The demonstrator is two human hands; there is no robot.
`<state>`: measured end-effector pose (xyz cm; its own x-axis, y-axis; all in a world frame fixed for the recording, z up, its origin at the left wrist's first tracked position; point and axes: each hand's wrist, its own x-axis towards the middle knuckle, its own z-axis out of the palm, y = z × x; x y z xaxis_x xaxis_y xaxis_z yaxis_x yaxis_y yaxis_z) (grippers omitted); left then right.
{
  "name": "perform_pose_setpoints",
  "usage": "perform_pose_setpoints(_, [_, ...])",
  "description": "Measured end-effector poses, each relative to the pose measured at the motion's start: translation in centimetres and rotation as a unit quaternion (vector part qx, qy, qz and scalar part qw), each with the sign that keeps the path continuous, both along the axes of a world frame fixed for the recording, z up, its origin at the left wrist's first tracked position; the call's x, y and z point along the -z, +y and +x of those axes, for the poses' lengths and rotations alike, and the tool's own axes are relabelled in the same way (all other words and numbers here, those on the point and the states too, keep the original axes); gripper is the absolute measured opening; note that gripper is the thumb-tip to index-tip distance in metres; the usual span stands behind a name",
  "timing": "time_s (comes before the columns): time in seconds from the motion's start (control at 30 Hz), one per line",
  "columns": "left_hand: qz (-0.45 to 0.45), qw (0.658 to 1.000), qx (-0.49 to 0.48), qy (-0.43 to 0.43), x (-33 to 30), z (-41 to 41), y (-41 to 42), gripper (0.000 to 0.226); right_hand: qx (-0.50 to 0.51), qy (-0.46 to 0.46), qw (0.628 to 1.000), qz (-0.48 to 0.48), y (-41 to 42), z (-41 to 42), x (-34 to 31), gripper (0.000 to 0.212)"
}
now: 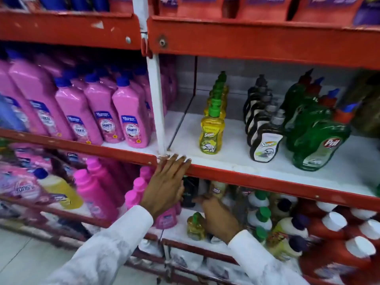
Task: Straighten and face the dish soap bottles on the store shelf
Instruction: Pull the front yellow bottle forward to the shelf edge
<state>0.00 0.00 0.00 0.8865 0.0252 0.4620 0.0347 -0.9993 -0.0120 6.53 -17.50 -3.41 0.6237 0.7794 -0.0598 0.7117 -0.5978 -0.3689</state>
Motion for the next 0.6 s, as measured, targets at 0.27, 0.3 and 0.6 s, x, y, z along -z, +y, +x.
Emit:
perform_pose_setpoints(0.27, [-0.072, 0.996, 0.036, -0.03, 0.0, 0.3, 0.5, 0.066, 0.039, 0.065, 0.994, -0.079, 2.1, 0.7, 3.8, 0.036])
perform_pose_setpoints(0.3, [-0.083, 0.995, 0.039, -0.029, 0.0, 0.3, 0.6, 0.064, 0.045, 0.066, 0.994, -0.074, 2.0, 0.7, 3.7, 0.038])
perform_pose_setpoints(0.6, [-0.141, 0.987, 0.053, -0.057, 0.2, 0.7, 0.8, 0.067, 0.122, 0.061, 0.981, 0.135, -2.4, -0.1, -9.2, 0.045])
